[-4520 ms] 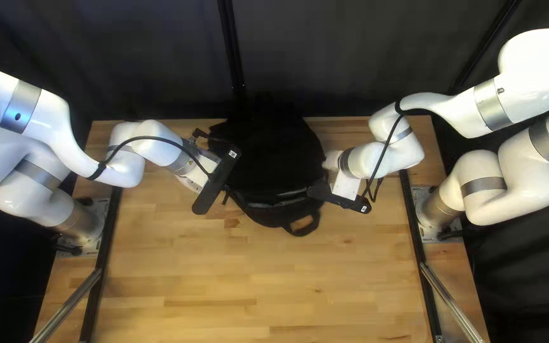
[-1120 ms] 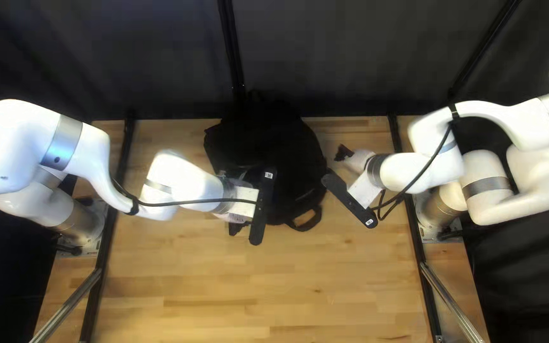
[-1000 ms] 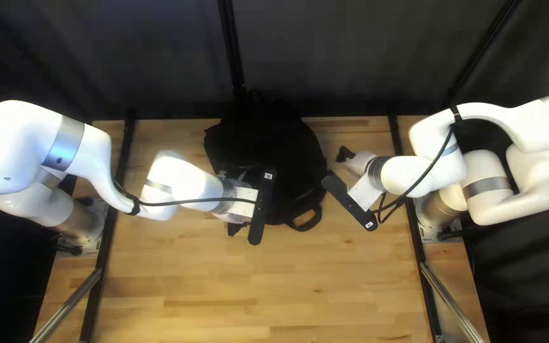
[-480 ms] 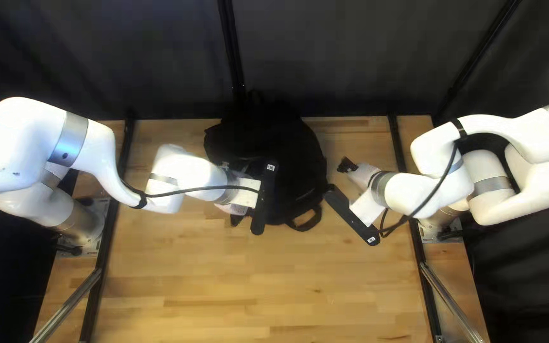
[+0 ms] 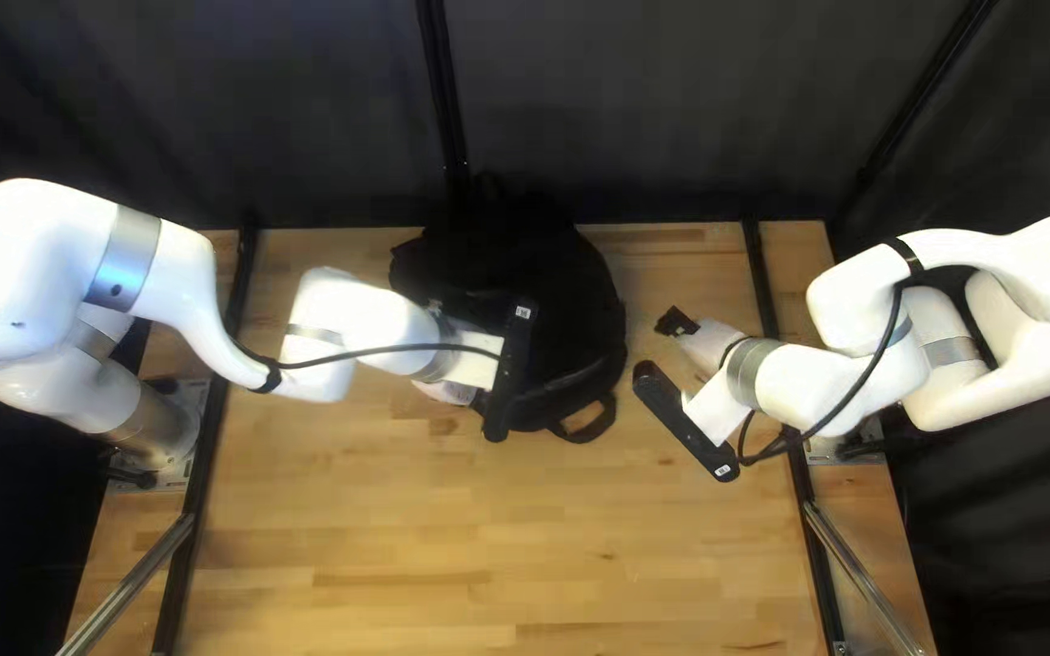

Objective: Remove a lunch box from a kids backpack

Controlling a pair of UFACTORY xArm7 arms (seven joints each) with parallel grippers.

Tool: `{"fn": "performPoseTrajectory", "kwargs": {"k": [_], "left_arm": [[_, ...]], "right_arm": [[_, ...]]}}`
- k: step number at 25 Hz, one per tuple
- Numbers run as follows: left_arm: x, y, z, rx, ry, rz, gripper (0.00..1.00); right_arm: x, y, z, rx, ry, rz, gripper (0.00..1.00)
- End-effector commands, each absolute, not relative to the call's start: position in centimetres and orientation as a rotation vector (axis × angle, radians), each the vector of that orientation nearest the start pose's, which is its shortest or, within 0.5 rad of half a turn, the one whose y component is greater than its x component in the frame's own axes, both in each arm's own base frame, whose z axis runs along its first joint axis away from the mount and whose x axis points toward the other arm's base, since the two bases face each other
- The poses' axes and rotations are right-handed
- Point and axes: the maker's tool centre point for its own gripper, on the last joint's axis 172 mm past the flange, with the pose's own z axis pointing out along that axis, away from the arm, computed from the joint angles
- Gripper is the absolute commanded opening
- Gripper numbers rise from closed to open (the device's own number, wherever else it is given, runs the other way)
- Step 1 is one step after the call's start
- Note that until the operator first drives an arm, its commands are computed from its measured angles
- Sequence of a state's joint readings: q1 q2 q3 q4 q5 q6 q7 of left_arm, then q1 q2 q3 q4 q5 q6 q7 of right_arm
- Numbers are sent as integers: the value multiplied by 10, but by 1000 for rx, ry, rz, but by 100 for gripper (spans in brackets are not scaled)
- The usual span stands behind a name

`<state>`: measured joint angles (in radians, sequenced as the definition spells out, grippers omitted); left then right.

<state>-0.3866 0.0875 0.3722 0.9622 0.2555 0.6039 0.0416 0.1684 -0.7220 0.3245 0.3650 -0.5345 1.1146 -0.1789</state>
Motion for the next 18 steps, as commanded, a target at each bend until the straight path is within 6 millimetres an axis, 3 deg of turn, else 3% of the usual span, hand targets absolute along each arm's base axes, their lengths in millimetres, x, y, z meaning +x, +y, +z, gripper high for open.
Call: {"fn": "performPoseTrajectory", "kwargs": {"k": [1,8,12,18], "left_arm": [[539,16,169,-2926,263,-437,0],[543,-21,192,-2953,146,-552,0],[548,-38,198,-2955,103,-587,0],[546,-55,208,-2919,5,-645,0]], "right_arm": [[294,21,200,2217,1004,5,100],[303,64,203,2177,961,26,100],[311,74,201,2159,943,55,100],[329,73,186,2133,944,91,100]]}}
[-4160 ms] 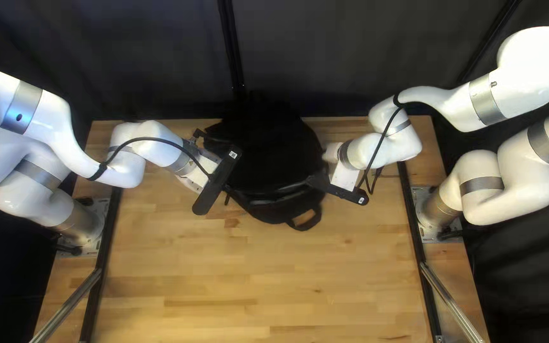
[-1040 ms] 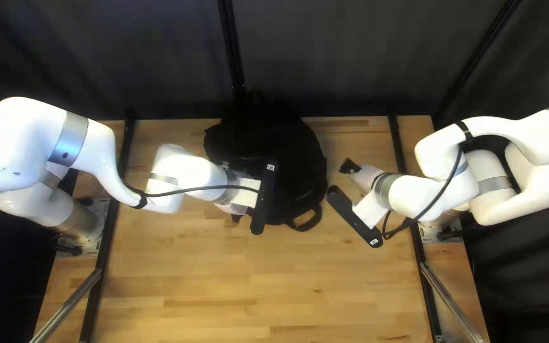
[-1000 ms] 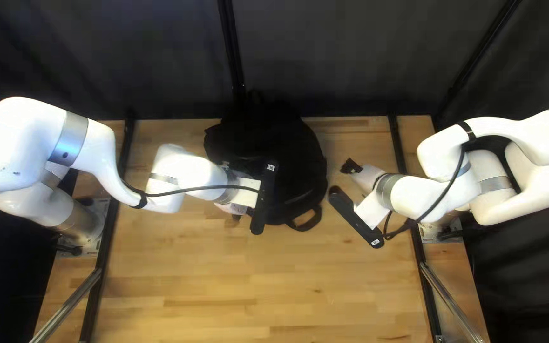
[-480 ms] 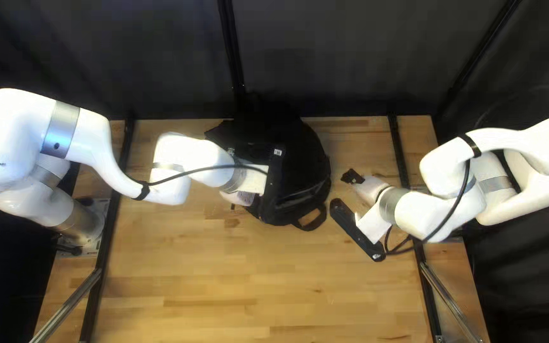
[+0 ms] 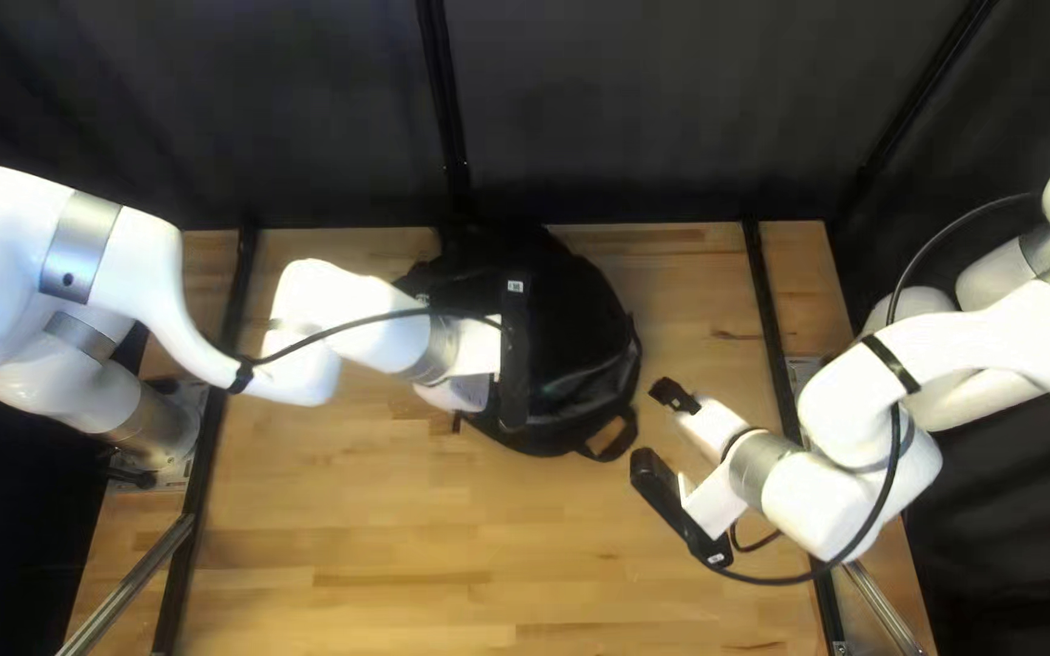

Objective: Remove a lunch box from a kids backpack

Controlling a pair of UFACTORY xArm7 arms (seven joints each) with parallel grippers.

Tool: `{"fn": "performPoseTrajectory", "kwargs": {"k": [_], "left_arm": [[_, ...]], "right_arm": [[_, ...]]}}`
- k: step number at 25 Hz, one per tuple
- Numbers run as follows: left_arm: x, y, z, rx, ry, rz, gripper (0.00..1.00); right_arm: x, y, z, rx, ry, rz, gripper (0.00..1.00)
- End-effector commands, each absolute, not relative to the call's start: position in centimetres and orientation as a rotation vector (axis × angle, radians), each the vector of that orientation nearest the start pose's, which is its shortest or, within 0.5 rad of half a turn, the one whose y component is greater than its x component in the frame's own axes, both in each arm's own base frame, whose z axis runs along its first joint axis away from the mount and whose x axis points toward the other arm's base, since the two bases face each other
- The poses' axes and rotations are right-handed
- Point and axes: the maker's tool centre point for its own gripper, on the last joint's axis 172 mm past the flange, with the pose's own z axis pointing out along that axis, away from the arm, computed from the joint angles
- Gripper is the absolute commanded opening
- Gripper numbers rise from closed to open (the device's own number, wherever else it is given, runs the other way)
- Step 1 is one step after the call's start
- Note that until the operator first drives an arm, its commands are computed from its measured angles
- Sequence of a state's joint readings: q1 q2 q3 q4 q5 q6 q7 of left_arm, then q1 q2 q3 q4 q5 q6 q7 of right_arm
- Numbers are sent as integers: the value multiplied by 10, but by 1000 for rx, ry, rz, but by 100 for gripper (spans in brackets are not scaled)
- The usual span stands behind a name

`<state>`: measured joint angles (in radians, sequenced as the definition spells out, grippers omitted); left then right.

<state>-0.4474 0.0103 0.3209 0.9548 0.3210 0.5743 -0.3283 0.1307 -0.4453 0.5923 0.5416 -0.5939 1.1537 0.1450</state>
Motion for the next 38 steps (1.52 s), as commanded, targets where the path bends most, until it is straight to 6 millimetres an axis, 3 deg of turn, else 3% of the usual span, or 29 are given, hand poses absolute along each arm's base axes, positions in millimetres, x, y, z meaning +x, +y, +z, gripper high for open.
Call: {"fn": "performPoseTrajectory", "kwargs": {"k": [1,6,13,18,27,38], "left_arm": [[544,-56,209,-2910,-20,-649,0],[533,-53,203,-2860,-186,-670,0],[527,-35,183,-2838,-438,-708,0],[524,-30,181,-2836,-589,-697,0],[530,-26,188,-2830,-640,-697,0],[530,-21,184,-2829,-646,-703,0]], "right_arm": [[335,73,185,2123,948,95,100],[362,71,176,2065,973,118,100],[381,76,161,1995,1023,114,100],[398,76,153,1952,1081,88,100],[427,60,163,1870,1131,76,100],[438,45,135,1759,1188,45,100]]}}
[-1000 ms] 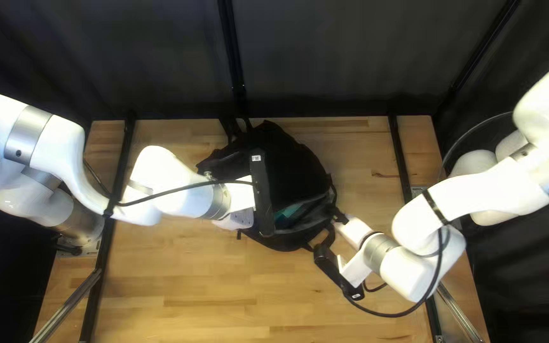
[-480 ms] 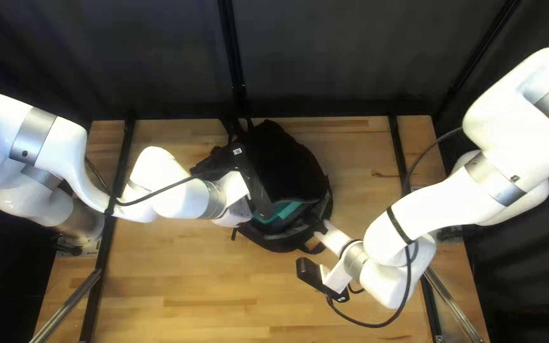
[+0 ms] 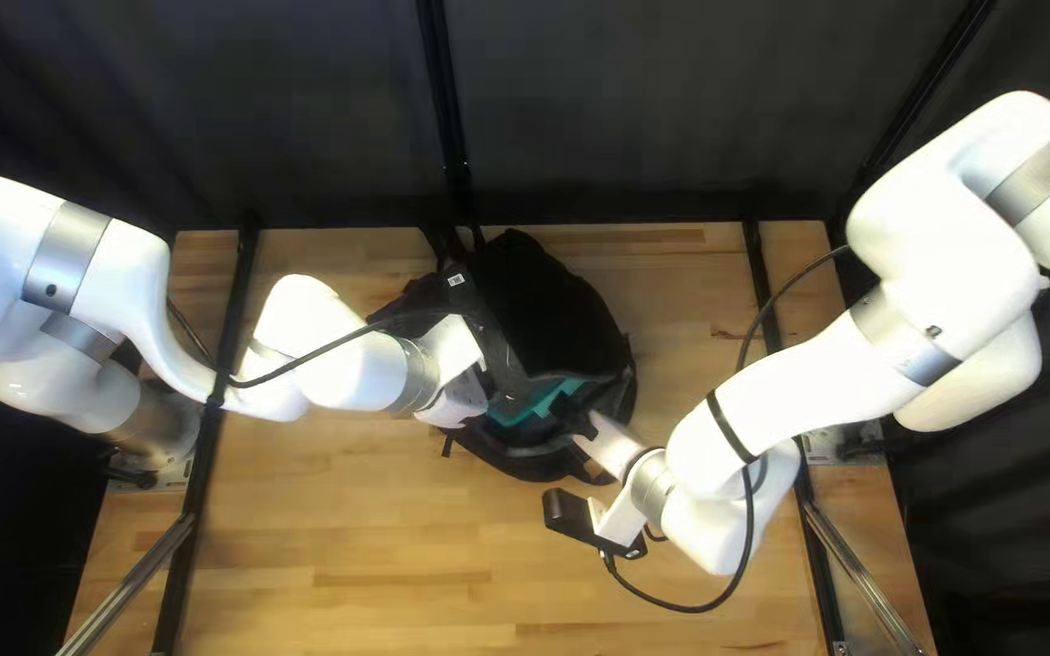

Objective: Remove a lunch box from a kids backpack

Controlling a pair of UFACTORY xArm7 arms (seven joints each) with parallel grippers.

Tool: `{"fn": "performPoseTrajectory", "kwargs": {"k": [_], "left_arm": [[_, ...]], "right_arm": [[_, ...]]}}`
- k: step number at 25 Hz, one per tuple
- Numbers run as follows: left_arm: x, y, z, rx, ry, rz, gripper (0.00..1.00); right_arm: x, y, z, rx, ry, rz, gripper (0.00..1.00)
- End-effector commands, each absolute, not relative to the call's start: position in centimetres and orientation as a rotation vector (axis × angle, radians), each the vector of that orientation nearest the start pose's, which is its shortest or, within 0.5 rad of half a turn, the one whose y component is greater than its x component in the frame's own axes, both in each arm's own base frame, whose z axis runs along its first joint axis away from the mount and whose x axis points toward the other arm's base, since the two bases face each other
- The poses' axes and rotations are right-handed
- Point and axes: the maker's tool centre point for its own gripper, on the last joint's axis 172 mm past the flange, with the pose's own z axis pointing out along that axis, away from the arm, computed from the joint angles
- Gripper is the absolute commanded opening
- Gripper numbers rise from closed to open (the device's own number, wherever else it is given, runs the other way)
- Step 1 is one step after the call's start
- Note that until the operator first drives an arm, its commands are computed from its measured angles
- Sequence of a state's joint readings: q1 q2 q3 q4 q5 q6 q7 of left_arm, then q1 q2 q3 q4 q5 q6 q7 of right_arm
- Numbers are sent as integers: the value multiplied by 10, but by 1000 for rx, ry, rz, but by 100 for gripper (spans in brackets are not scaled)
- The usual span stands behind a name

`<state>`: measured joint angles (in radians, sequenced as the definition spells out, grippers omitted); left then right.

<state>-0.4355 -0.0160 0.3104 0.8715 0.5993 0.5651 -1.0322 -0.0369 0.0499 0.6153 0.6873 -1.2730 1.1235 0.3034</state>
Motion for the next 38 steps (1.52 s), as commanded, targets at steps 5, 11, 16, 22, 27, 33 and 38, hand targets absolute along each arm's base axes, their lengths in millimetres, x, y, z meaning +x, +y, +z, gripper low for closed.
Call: {"fn": "performPoseTrajectory", "kwargs": {"k": [5,11,16,22,27,33,38], "left_arm": [[532,-20,185,-2831,-640,-707,0],[531,-21,183,-2831,-638,-709,0],[531,-21,181,-2831,-639,-710,0],[531,-21,181,-2830,-639,-711,0],[531,-22,180,-2831,-637,-712,0],[532,-22,180,-2831,-635,-714,0],[533,-22,181,-2828,-629,-716,0]], "right_arm": [[437,41,134,1764,1198,24,100],[433,31,124,1785,1205,21,100],[433,17,113,1813,1198,23,100],[435,1,103,1873,1164,42,100],[432,-5,101,1920,1135,56,100],[429,-1,108,1961,1118,69,100],[439,19,105,1954,1141,76,100]]}}
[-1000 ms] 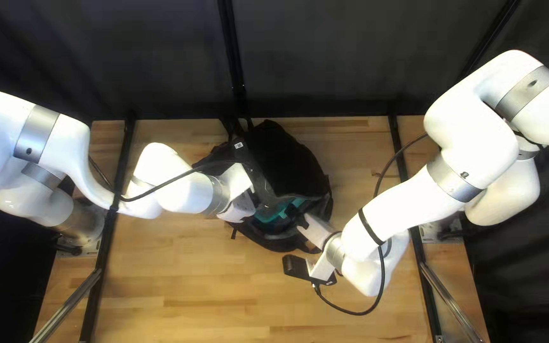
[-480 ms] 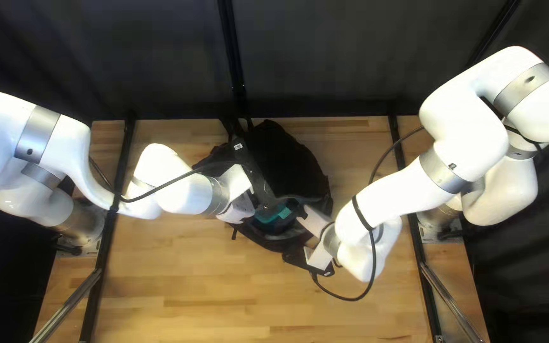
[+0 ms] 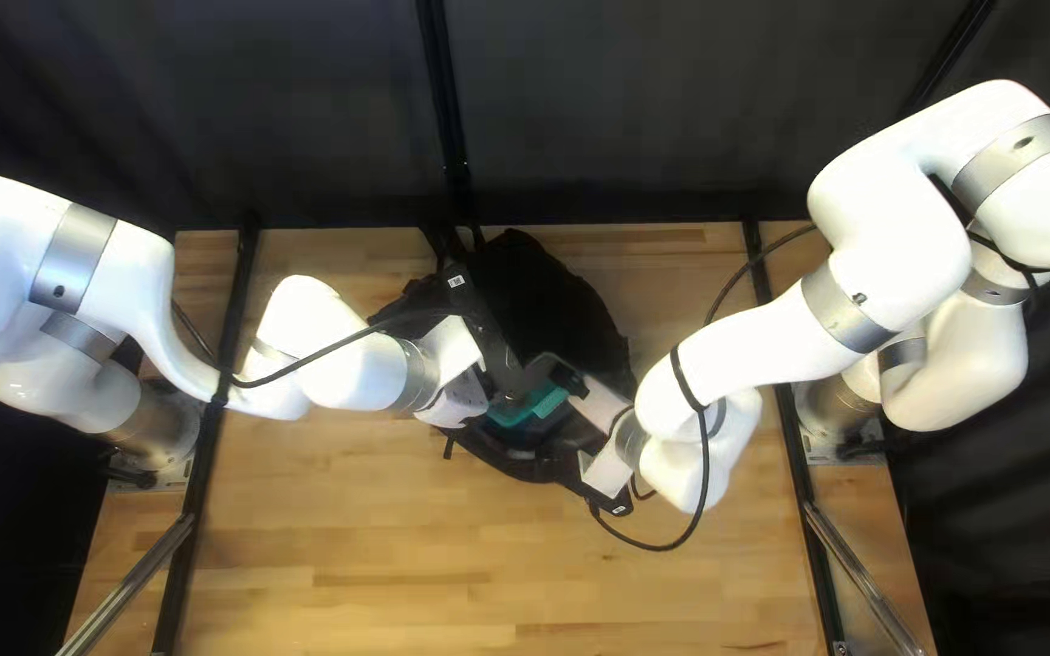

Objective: Remove a lunch box from a kids backpack

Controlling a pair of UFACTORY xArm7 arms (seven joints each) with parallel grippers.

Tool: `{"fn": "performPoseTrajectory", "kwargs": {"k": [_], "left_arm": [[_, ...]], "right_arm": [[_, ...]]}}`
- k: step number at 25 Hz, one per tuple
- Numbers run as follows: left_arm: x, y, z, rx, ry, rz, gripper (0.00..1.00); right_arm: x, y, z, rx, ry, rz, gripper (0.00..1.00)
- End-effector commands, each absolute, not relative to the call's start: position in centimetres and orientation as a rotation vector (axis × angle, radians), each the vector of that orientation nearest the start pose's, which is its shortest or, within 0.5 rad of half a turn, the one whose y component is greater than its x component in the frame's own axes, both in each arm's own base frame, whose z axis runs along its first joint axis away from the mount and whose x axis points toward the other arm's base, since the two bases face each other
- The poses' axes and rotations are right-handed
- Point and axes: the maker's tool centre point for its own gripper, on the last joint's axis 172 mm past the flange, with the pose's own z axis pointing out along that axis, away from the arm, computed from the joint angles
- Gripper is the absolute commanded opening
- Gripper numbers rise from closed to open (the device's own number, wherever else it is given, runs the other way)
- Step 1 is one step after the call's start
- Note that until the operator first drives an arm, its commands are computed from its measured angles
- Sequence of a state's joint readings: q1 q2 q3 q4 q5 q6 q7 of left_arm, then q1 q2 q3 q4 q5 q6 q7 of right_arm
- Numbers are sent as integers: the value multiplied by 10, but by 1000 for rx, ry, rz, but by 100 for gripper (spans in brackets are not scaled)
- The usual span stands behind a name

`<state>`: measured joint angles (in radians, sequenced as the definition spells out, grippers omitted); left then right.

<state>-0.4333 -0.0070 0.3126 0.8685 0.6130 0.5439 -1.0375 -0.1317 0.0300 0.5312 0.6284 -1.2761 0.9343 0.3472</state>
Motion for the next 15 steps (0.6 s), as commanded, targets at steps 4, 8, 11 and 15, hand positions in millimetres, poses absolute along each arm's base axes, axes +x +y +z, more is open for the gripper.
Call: {"fn": "performPoseTrajectory", "kwargs": {"k": [4,8,11,15], "left_arm": [[534,-23,182,-2824,-625,-721,0],[535,-22,184,-2821,-620,-726,0],[537,-22,185,-2820,-616,-731,0],[538,-22,186,-2820,-614,-734,0]], "right_arm": [[447,22,100,1953,1160,85,100],[452,16,94,1958,1172,87,100],[452,9,90,1968,1176,87,100],[450,0,90,1984,1175,87,94]]}}
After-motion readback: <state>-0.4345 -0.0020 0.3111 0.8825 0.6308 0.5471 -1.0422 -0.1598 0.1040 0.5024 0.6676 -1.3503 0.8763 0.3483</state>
